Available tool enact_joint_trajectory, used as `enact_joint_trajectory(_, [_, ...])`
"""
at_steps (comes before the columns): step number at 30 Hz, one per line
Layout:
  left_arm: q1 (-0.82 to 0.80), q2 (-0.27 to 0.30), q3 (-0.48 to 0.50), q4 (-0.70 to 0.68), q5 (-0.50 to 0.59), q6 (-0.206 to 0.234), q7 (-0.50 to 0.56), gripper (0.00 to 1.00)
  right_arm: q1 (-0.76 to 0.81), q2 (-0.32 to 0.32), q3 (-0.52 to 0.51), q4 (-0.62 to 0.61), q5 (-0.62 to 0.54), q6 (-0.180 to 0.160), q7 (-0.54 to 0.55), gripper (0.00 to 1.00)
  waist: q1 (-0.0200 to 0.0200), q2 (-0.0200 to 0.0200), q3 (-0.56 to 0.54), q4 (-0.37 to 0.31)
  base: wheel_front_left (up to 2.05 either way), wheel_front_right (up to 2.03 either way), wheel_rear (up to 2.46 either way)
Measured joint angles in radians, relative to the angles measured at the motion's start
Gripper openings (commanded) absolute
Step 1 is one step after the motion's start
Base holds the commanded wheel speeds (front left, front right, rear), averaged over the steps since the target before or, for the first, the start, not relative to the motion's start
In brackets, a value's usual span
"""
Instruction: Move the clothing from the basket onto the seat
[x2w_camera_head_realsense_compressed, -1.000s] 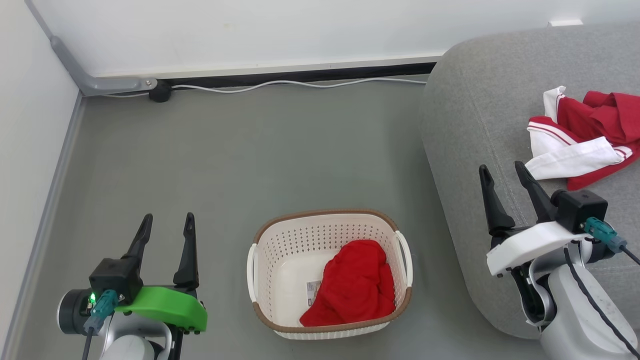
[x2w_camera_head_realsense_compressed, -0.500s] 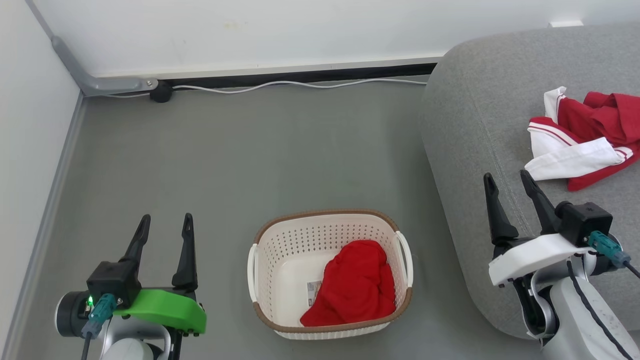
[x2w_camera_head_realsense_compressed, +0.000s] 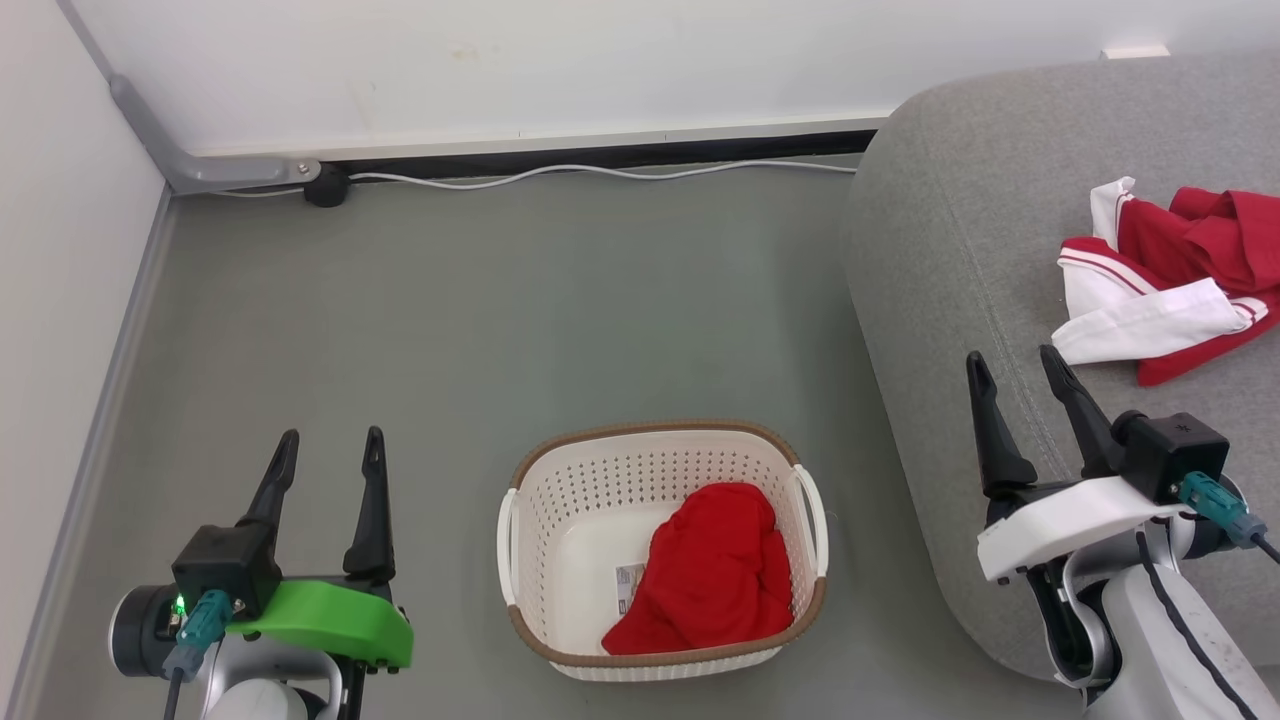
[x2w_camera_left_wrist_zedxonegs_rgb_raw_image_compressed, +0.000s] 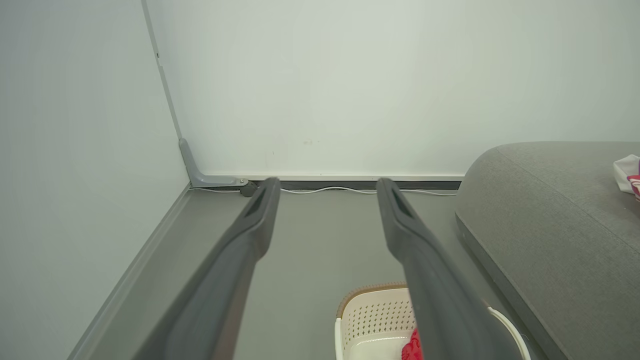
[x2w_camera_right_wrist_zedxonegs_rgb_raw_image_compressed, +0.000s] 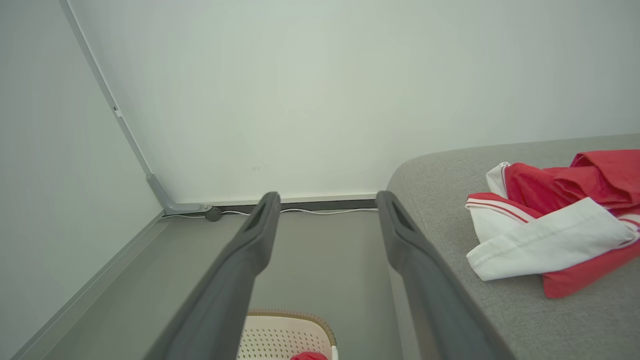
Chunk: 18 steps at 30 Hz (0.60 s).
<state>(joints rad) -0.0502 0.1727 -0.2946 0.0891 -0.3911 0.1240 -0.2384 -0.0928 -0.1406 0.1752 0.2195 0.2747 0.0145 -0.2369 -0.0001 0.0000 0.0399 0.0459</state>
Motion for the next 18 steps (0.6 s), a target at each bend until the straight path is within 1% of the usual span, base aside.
enact_joint_trajectory(5, [0.000, -0.001, 0.002, -0.004, 0.012, 0.000, 0.000, 1.00, 0.001, -0.001, 0.000, -0.020, 0.000, -0.001, 0.009, 1.00, 0.0000, 0.0000, 0.001, 0.000, 0.00, 0.00, 0.00])
enact_joint_trajectory(7, [0.000, -0.002, 0.003, -0.006, 0.027, 0.000, 0.000, 1.00, 0.003, -0.001, 0.000, -0.026, 0.000, -0.007, 0.009, 1.00, 0.0000, 0.0000, 0.002, 0.000, 0.00, 0.00, 0.00])
enact_joint_trajectory(18, [0.009, -0.009, 0.008, -0.032, 0.044, 0.000, 0.009, 1.00, 0.018, -0.004, 0.004, -0.077, 0.000, -0.008, 0.031, 1.00, 0.0000, 0.0000, 0.024, -0.009, 0.00, 0.00, 0.00])
